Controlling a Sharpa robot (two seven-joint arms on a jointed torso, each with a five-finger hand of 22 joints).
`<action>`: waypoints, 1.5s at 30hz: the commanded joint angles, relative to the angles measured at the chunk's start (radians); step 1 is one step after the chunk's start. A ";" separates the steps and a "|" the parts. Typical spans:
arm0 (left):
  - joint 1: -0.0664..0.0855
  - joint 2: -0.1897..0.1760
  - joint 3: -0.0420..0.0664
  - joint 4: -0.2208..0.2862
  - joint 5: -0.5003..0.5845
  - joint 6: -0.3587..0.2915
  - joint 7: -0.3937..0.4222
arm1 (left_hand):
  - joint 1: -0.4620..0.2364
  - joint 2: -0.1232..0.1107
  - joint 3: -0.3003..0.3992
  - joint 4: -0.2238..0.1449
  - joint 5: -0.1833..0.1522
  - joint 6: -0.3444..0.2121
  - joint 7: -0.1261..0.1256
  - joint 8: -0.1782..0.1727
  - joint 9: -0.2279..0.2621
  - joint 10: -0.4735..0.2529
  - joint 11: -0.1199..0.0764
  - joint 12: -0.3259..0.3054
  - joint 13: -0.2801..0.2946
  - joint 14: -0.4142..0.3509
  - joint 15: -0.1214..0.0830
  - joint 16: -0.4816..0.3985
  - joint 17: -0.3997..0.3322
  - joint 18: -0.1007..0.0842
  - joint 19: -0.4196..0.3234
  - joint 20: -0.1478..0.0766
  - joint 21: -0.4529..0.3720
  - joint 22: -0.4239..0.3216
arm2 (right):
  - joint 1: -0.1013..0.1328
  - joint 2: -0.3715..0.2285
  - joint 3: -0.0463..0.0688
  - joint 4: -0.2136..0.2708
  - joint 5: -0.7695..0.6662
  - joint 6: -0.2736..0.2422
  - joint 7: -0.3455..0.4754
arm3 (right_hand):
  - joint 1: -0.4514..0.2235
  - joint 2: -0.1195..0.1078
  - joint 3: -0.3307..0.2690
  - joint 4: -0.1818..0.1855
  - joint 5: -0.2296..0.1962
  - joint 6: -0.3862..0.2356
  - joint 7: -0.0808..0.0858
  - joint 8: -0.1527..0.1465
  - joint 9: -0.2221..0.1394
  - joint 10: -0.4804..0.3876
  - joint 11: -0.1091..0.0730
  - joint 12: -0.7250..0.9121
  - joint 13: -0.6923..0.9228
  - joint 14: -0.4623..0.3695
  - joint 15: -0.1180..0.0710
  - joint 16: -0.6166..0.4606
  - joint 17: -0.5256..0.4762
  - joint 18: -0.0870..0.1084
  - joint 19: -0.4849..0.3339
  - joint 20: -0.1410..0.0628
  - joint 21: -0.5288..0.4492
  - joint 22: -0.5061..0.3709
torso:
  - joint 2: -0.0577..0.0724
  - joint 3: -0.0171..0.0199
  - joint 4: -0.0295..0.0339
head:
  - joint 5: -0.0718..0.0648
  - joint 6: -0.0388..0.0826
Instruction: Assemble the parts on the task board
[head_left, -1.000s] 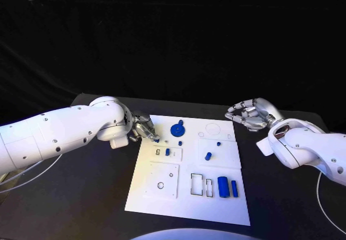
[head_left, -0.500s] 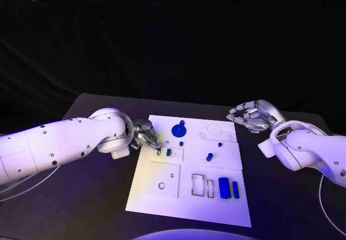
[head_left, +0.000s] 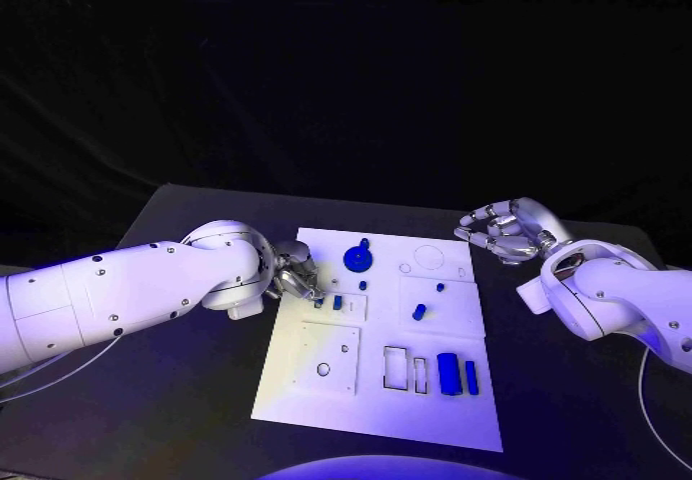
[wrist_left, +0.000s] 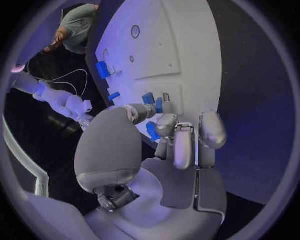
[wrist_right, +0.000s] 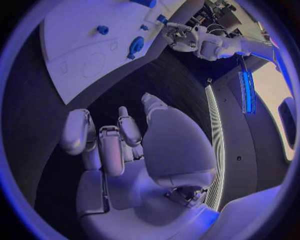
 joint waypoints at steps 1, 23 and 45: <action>-0.002 0.006 -0.002 -0.002 -0.062 0.010 0.007 | -0.014 0.000 0.183 -0.177 0.006 0.008 -0.012 0.007 0.104 0.005 0.000 0.006 0.003 0.064 -0.008 0.003 0.085 -0.014 0.003 -0.002 0.005 0.001 | -0.001 0.000 0.000 0.002 -0.005 0.007 0.006 | 0.005 0.007 -0.007 0.000 0.004 -0.005 0.001 0.006 0.002 -0.005 0.000 -0.006 -0.001 0.047 -0.008 -0.004 0.010 0.020 -0.006 -0.001 -0.006 -0.001 | 0.000 -0.0002 0.0003 | 0.000 -0.002; -0.004 0.014 -0.007 -0.009 -0.123 0.057 -0.002 | -0.023 -0.005 0.195 -0.183 0.006 0.009 -0.014 0.014 0.102 0.009 -0.002 0.012 0.011 0.064 -0.009 0.002 0.084 -0.014 0.004 -0.003 0.006 0.003 | -0.001 -0.002 0.000 0.002 -0.005 0.008 0.007 | 0.003 0.008 -0.009 0.001 0.005 -0.005 0.001 0.008 0.002 -0.005 0.000 -0.006 -0.001 0.048 -0.008 -0.004 0.011 0.020 -0.006 -0.002 -0.006 -0.001 | -0.001 0.0008 0.0001 | 0.000 -0.010; -0.006 0.014 -0.009 0.007 -0.117 0.056 -0.003 | -0.026 -0.006 0.203 -0.188 0.007 0.011 -0.015 0.018 0.101 0.010 -0.003 0.013 0.011 0.064 -0.009 0.003 0.085 -0.014 0.004 -0.004 0.006 0.004 | -0.001 -0.001 0.000 0.000 -0.001 0.008 0.007 | 0.003 0.008 -0.009 0.001 0.005 -0.005 0.001 0.008 0.002 -0.005 0.000 -0.006 -0.001 0.048 -0.008 -0.004 0.011 0.020 -0.006 -0.002 -0.006 -0.001 | 0.000 -0.0003 0.0004 | 0.000 -0.013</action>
